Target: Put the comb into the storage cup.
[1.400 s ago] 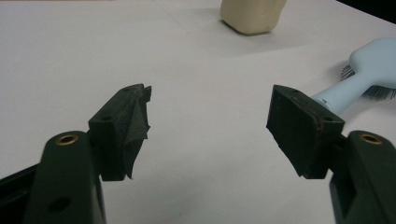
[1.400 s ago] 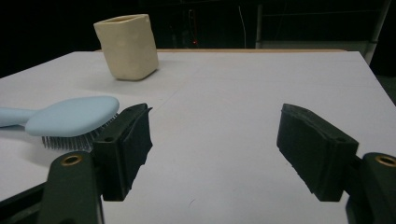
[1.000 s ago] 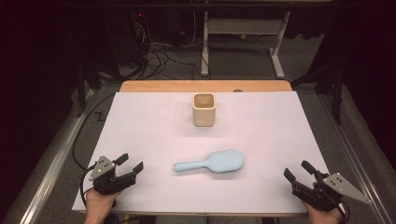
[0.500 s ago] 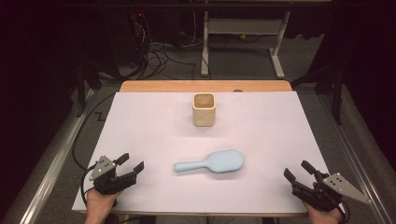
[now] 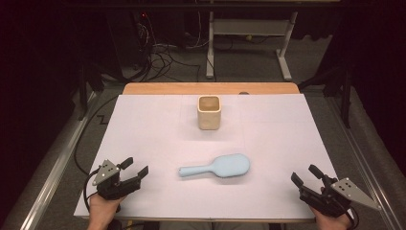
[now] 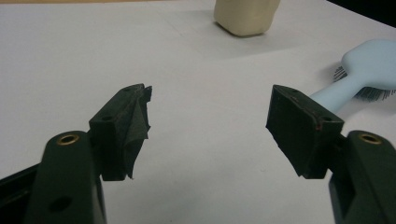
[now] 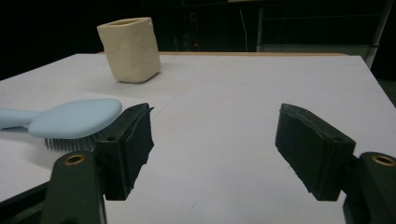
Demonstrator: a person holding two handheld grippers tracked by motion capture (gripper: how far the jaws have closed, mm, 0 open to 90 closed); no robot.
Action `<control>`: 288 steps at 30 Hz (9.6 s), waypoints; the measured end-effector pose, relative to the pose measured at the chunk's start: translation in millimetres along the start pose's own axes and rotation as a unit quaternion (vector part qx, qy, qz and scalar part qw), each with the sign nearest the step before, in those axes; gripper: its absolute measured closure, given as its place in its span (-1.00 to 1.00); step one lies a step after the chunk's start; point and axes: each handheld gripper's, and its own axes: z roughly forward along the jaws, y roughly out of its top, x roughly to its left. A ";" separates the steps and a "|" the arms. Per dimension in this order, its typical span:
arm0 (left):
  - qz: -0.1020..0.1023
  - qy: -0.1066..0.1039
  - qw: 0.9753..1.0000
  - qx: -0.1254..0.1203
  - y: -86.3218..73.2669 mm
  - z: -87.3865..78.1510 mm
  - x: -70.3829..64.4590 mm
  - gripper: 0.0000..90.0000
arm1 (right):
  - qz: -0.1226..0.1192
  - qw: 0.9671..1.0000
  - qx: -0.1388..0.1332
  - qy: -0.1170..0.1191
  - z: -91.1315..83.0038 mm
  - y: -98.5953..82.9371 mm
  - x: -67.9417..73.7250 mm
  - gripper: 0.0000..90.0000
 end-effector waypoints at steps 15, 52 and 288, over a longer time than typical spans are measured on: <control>0.002 -0.001 1.000 0.001 -0.4 0.9 -0.5 -0.33 | -0.003 1.000 -0.005 0.005 5.1 4.0 4.8 -0.33; 0.007 -0.002 1.000 0.001 -0.2 2.0 -0.4 -0.33 | -0.005 0.997 0.004 0.077 45.1 13.8 48.5 -0.28; 0.004 -0.008 1.000 -0.005 -0.5 0.5 -1.6 -0.32 | -0.178 0.849 0.450 0.211 165.8 50.3 198.1 1.00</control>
